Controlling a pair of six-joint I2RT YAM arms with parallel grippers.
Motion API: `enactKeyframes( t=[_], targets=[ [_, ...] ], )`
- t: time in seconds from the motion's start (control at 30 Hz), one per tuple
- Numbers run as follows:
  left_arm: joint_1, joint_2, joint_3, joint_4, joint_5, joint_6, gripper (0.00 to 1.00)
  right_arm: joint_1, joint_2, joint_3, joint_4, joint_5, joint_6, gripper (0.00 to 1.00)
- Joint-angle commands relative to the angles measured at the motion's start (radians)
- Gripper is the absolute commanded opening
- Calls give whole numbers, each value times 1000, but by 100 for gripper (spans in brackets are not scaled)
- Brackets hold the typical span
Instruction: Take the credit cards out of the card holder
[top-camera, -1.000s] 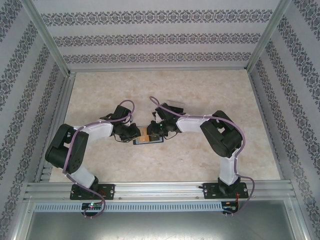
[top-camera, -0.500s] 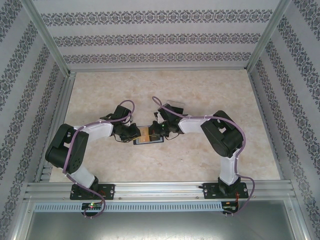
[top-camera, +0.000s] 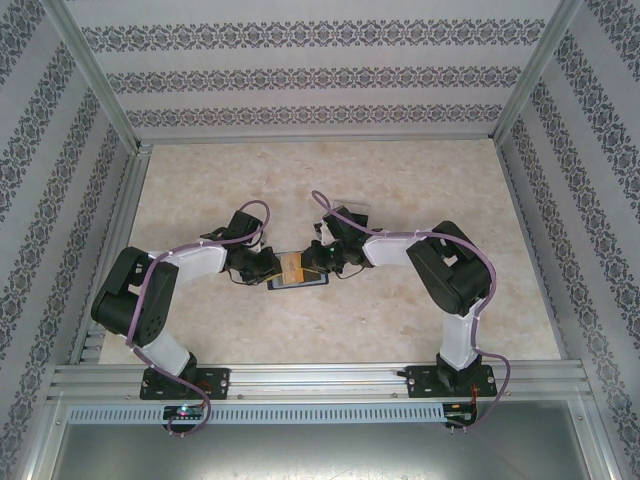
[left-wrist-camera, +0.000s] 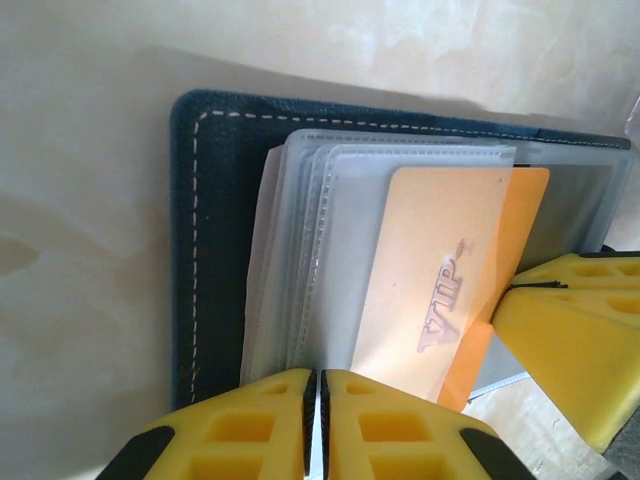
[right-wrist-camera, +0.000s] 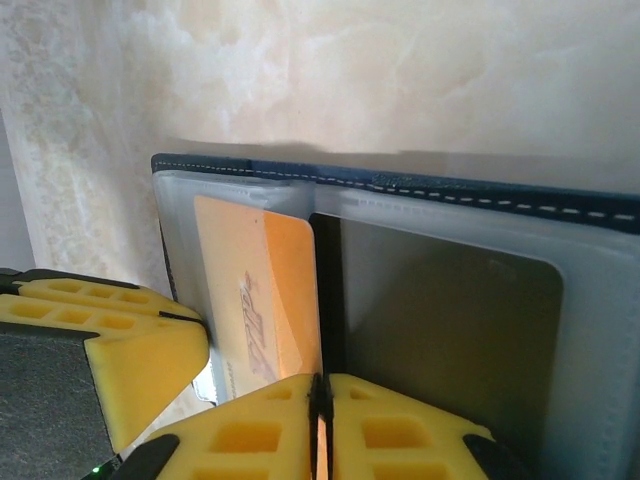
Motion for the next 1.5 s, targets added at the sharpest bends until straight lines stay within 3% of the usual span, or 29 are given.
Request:
enactKeyframes(
  t=[0.0,0.3,0.37,0.47,0.6,0.93,1.17,1.33,1.47],
  targets=[
    [7,35,5,-38,-10,13,14,14,32,14,12,-11,9,15],
    [7,36,6,-38,-5,14,14,24,58,21,37,-19,23,17],
    [7,35,7,-40,-6,14,14,25,57,21,38,-18,23,13],
    [7,33,7,-43,-7,16,14,20,41,9,39,-14,19,0],
    [6,29,8,-49,-12,20,14,-6,-12,-18,17,10,-5,0],
    [7,30,12,-55,-9,30,14,-124,-169,-65,-141,-18,-160,0],
    [6,18,11,-56,-5,33,14,-182,-284,-3,-353,-37,-329,0],
    [7,-2,16,-54,5,36,14,-184,-343,145,-606,78,-508,0],
    [7,-39,31,-64,9,36,19,-181,-359,267,-757,259,-662,0]
  ],
)
